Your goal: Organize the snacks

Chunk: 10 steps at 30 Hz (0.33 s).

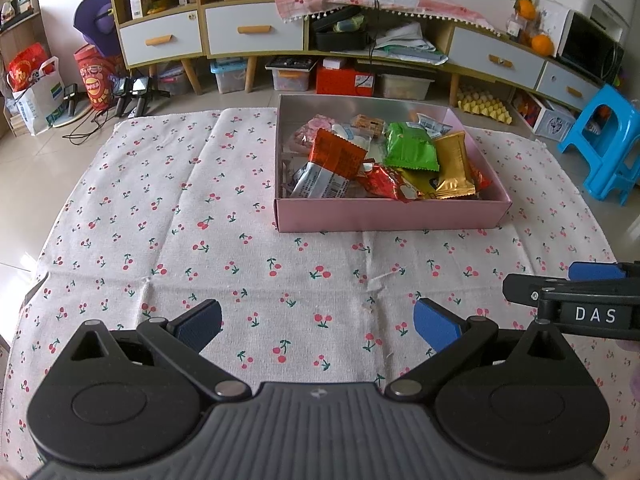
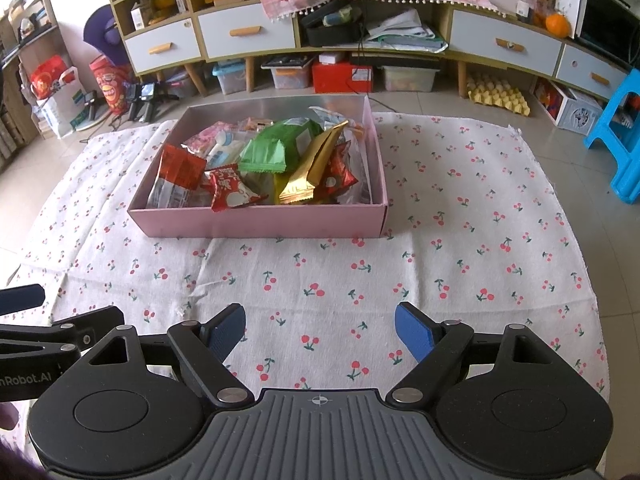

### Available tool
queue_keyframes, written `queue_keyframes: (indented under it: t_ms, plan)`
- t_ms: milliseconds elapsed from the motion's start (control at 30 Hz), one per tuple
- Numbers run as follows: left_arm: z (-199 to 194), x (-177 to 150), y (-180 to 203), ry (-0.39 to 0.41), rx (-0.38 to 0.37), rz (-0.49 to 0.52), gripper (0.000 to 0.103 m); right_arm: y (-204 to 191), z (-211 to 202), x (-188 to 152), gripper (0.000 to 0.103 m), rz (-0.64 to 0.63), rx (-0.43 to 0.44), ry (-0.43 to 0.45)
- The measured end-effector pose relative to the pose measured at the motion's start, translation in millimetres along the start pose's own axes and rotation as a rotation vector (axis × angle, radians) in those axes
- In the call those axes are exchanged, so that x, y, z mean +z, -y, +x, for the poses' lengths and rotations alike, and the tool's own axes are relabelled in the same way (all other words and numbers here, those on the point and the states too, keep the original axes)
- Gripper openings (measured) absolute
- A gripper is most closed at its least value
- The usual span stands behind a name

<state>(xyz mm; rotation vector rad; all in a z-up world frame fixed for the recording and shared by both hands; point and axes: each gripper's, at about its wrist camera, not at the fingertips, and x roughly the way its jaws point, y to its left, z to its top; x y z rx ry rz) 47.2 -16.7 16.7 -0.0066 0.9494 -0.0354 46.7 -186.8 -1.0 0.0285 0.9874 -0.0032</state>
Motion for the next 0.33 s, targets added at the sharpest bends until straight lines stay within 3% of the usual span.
queue_keyframes:
  t_ms: [333]
  plan:
    - [5.0,-0.9,1.3,0.012,-0.015,0.024,0.102,1.0,2.6,-0.9,0.084,0.004,-0.007,0.000]
